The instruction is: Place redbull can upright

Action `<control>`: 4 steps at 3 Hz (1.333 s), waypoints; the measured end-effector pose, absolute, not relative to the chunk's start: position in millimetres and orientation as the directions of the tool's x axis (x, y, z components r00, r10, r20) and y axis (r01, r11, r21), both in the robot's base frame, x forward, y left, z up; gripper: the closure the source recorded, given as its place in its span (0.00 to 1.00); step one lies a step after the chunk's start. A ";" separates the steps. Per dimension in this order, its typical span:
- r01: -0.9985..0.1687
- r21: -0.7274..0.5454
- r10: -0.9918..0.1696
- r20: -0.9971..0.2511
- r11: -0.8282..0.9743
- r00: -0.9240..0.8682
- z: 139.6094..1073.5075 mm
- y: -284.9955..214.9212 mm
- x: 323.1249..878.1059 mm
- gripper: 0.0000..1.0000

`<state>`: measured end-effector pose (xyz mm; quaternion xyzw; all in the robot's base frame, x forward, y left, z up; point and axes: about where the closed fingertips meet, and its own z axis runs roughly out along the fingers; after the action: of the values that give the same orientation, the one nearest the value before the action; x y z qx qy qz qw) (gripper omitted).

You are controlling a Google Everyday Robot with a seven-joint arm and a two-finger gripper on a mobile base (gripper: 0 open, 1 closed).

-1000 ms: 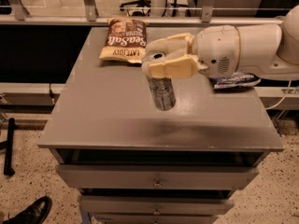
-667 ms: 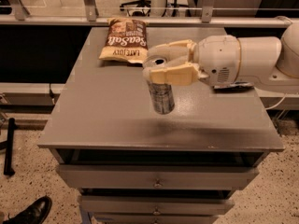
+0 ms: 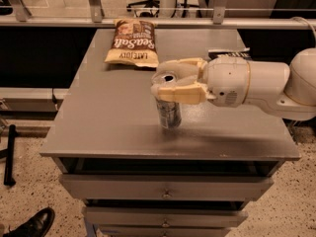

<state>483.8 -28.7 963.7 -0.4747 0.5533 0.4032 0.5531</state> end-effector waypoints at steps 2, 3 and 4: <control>-0.973 -0.006 -0.015 -1.000 0.231 0.003 945.8 -30.1 484.1 0.61; -0.972 0.010 0.001 -1.000 0.236 -0.010 940.8 -30.8 483.4 0.36; -0.970 0.014 0.007 -1.000 0.243 -0.013 938.0 -33.3 481.7 0.14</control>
Offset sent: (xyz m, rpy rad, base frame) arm 0.0018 -0.0086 -0.0285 0.1002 0.0907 -0.0190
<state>481.7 -33.3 938.0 -0.4303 0.5596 0.4397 0.5552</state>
